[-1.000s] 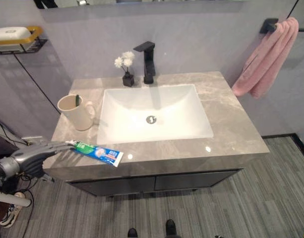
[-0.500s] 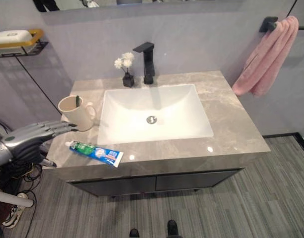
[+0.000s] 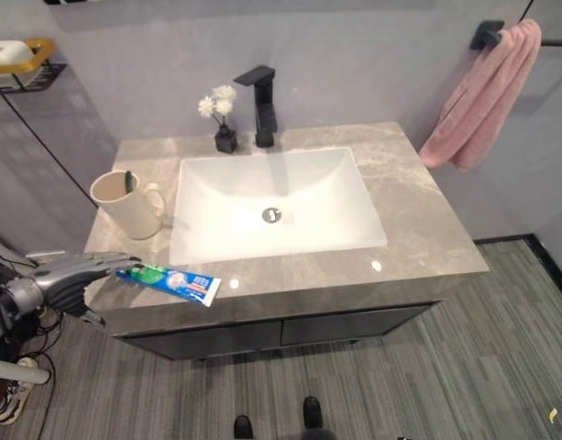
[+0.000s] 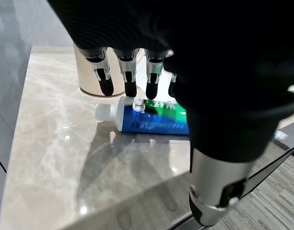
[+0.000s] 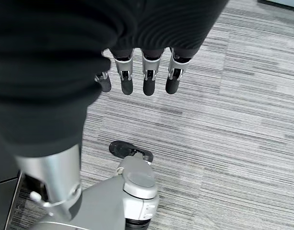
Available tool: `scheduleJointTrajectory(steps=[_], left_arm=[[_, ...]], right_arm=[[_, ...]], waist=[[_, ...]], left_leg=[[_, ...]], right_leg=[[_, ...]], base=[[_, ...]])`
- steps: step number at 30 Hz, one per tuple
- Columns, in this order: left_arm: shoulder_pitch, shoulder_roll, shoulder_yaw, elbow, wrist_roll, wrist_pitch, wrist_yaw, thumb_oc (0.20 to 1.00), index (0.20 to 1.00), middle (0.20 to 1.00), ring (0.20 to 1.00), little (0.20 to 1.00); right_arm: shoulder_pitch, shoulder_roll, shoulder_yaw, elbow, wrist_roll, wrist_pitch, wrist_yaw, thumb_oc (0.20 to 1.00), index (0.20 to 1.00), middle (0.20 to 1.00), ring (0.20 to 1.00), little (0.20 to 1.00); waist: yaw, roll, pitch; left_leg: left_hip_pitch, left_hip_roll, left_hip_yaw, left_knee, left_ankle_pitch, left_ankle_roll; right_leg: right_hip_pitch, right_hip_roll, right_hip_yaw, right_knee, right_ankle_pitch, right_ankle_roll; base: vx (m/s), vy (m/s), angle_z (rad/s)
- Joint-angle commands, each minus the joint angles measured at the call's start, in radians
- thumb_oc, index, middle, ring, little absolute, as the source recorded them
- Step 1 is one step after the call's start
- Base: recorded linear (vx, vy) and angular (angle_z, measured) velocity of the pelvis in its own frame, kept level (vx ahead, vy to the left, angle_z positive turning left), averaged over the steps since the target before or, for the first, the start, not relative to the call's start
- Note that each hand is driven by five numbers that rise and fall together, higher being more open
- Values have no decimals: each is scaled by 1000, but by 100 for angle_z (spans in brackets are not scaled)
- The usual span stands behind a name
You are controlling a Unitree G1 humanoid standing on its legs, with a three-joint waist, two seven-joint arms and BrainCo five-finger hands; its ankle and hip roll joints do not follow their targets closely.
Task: Put brush and paste in cup on sink, flatten towel.
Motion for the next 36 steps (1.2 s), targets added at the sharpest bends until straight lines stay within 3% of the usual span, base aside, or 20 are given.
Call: scheduleJointTrajectory(steps=[1, 25, 36], left_arm=[[-69, 31, 42, 42, 20, -18, 35, 1000, 1000, 1000, 1000, 1000], [-144, 4, -82, 119, 85, -17, 46, 1000, 1000, 1000, 1000, 1000], [-145, -8, -86, 135, 85, -11, 47, 1000, 1000, 1000, 1000, 1000]], right_arm=[[-12, -56, 30, -16, -32, -16, 0, 1000, 1000, 1000, 1000, 1000], [14, -72, 24, -72, -28, -26, -3, 1000, 1000, 1000, 1000, 1000], [23, -78, 21, -94, -33, -27, -2, 1000, 1000, 1000, 1000, 1000]], waist=[[-21, 9, 3], [-33, -15, 6], [-33, -18, 6]], left_leg=[[-7, -16, 18, 16, -121, 50], [-18, -6, 41, 16, -116, 41], [-35, -5, 41, 16, -110, 39]], right_leg=[[26, -63, -54, -1, 7, 88], [3, -52, -42, -1, 7, 83], [-16, -52, -40, -1, 10, 81]], base=[[0, 0, 0], [0, -5, -3], [4, 0, -2]])
